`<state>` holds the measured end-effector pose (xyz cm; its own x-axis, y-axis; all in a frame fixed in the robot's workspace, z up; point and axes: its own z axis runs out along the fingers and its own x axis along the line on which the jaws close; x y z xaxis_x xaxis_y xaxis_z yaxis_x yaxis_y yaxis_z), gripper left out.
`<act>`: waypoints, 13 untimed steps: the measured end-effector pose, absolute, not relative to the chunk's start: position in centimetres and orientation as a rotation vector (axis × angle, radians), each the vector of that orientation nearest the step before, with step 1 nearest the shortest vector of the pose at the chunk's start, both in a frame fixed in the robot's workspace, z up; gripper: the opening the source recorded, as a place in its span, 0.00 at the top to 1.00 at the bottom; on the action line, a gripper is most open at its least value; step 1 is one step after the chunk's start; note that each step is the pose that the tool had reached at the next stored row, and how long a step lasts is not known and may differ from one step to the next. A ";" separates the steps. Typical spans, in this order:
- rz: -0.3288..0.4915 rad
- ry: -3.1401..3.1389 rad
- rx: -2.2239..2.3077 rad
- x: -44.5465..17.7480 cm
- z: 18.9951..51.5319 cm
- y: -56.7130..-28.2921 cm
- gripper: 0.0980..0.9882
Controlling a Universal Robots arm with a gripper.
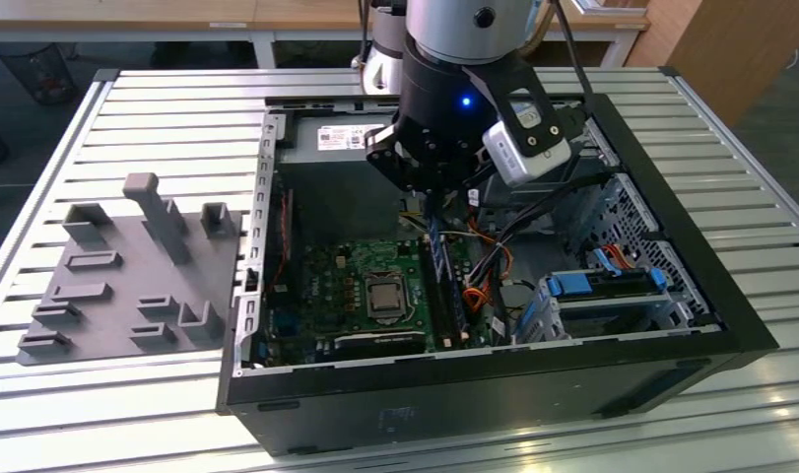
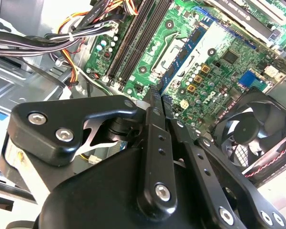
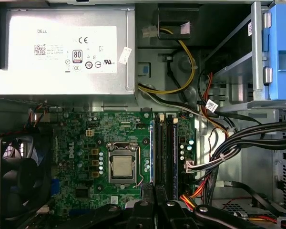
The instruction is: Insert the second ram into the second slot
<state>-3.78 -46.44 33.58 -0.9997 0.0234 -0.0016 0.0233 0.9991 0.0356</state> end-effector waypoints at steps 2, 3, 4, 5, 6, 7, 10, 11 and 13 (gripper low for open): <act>0.056 3.139 0.037 -3.8 33.5 -46.4 0.96; 0.056 3.139 0.037 -3.8 33.5 -46.4 0.96; 0.056 3.139 0.037 -3.8 33.5 -46.4 0.96; 0.056 3.139 0.037 -3.8 33.5 -46.4 0.96; 0.056 3.139 0.037 -3.8 33.4 -46.4 0.96; 0.056 3.139 0.037 -3.8 33.4 -46.4 0.96; 0.056 3.139 0.037 -3.8 33.3 -46.4 0.96; 0.056 3.139 0.037 -3.8 33.3 -46.4 0.96; 0.056 3.139 0.037 -3.8 33.2 -46.4 0.96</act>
